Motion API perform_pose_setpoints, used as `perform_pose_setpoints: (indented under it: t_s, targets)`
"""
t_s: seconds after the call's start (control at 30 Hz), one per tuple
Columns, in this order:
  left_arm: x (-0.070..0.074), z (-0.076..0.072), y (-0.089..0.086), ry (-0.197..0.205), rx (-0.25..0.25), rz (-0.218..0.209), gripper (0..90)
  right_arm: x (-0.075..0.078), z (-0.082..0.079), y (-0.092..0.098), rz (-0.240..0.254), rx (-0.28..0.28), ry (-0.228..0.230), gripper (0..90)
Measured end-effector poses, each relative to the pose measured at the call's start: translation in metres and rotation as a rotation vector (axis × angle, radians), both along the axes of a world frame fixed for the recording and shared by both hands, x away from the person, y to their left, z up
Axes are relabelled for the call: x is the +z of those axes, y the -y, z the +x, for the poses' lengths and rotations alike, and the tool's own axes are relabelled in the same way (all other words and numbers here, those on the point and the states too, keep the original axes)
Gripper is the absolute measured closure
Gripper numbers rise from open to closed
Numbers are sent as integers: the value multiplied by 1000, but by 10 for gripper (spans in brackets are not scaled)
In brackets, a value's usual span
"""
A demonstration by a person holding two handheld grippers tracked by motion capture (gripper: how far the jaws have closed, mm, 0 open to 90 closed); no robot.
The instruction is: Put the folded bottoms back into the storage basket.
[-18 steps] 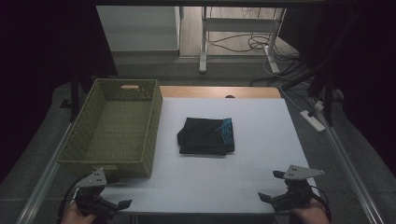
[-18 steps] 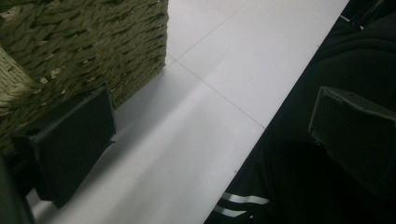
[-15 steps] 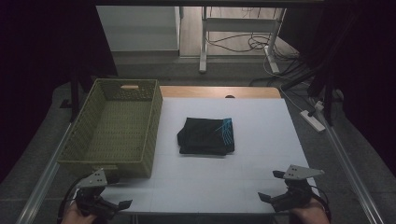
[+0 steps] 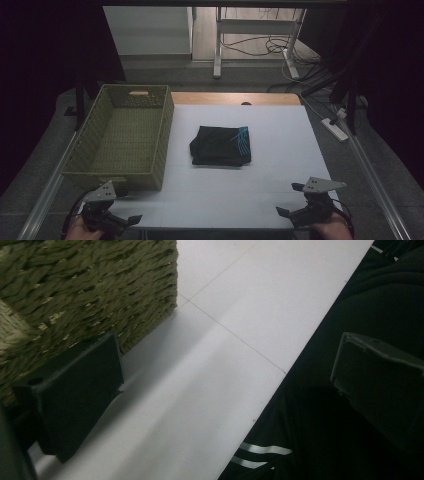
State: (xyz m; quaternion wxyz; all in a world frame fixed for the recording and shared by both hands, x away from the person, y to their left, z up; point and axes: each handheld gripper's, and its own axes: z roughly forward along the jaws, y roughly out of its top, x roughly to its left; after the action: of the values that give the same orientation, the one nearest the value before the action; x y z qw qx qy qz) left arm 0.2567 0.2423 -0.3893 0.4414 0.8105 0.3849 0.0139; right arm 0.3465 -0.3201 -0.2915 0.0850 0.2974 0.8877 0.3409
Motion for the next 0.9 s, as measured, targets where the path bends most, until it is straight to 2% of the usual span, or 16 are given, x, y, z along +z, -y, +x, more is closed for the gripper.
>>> perform_pose_setpoints:
  t_s: [0.07,0.23,0.4,0.57,0.9]
  targets:
    - [1,1,1,3,-3,-14,0,0,0,0,-1,1,1,0]
    - [4,3,7,16,-15,-13,0,0,0,0,-1,2,3,0]
    - [7,8,21,18,-53,-31,0,0,0,0,-2,5,6,0]
    - [9,13,35,26,-88,-27,0,0,0,-1,-2,7,7,0]
    - [12,21,61,39,-121,-30,0,0,-1,-1,-6,15,6,0]
